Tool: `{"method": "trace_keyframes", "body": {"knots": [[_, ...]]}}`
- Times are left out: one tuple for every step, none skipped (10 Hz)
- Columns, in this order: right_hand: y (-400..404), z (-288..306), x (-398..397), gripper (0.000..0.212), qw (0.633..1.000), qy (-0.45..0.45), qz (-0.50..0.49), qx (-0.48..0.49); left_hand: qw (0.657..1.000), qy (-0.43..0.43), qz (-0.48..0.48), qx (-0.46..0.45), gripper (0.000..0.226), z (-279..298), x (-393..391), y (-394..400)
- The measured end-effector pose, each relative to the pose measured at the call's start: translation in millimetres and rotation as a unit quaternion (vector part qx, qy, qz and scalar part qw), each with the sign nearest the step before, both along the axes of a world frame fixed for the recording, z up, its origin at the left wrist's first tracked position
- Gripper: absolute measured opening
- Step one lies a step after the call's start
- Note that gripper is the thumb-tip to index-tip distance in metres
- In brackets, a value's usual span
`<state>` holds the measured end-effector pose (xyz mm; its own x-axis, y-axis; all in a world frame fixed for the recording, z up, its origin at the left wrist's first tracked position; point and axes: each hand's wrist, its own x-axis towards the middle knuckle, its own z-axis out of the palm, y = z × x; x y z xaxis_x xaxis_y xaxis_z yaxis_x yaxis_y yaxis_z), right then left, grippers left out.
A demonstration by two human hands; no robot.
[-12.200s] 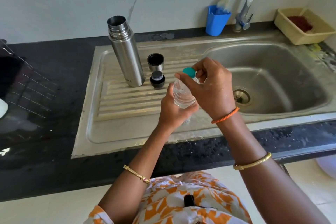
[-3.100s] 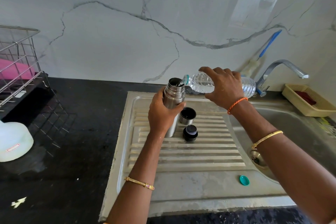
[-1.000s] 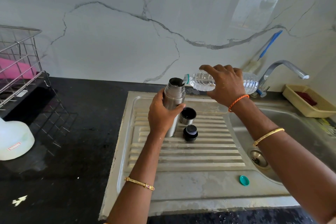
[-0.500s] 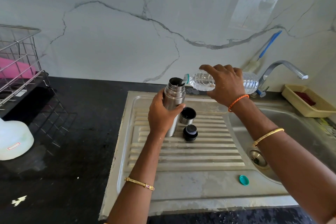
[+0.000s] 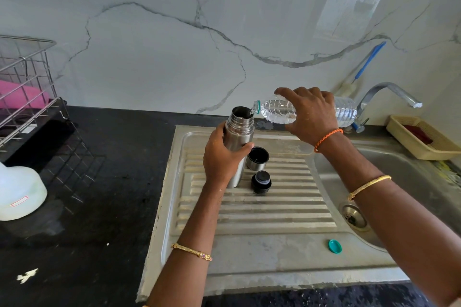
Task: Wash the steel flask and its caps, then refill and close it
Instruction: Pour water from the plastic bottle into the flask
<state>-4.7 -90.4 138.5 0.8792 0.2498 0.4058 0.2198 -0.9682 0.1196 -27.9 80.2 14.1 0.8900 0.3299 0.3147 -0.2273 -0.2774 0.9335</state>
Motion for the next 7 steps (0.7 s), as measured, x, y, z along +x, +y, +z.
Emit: {"method": "trace_keyframes", "body": {"knots": [[-0.2, 0.3, 0.1, 0.068, 1.0, -0.002, 0.0, -0.002, 1.0, -0.001, -0.003, 0.005, 0.064, -0.3, -0.1, 0.9], [-0.1, 0.2, -0.2, 0.069, 1.0, -0.001, -0.001, -0.002, 1.0, -0.001, -0.003, 0.004, 0.064, -0.1, -0.3, 0.9], [0.2, 0.9, -0.7, 0.069, 1.0, 0.005, -0.001, 0.002, 1.0, -0.002, -0.006, 0.008, 0.064, -0.5, 0.2, 1.3], [0.5, 1.1, -1.2, 0.069, 1.0, 0.003, 0.0, 0.001, 1.0, -0.002, -0.008, 0.012, 0.063, -1.2, 0.4, 1.8], [0.1, 1.8, -1.1, 0.068, 1.0, 0.001, 0.001, 0.001, 1.0, -0.002, -0.009, 0.008, 0.062, -1.3, 0.5, 1.5], [0.3, 2.5, -0.4, 0.069, 1.0, 0.001, -0.001, -0.005, 1.0, -0.004, -0.009, 0.005, 0.061, -1.3, 0.3, 1.5], [0.5, 2.4, -0.5, 0.069, 1.0, 0.0, 0.0, -0.007, 1.0, -0.004, -0.009, 0.004, 0.062, -1.4, 0.3, 1.5]]}}
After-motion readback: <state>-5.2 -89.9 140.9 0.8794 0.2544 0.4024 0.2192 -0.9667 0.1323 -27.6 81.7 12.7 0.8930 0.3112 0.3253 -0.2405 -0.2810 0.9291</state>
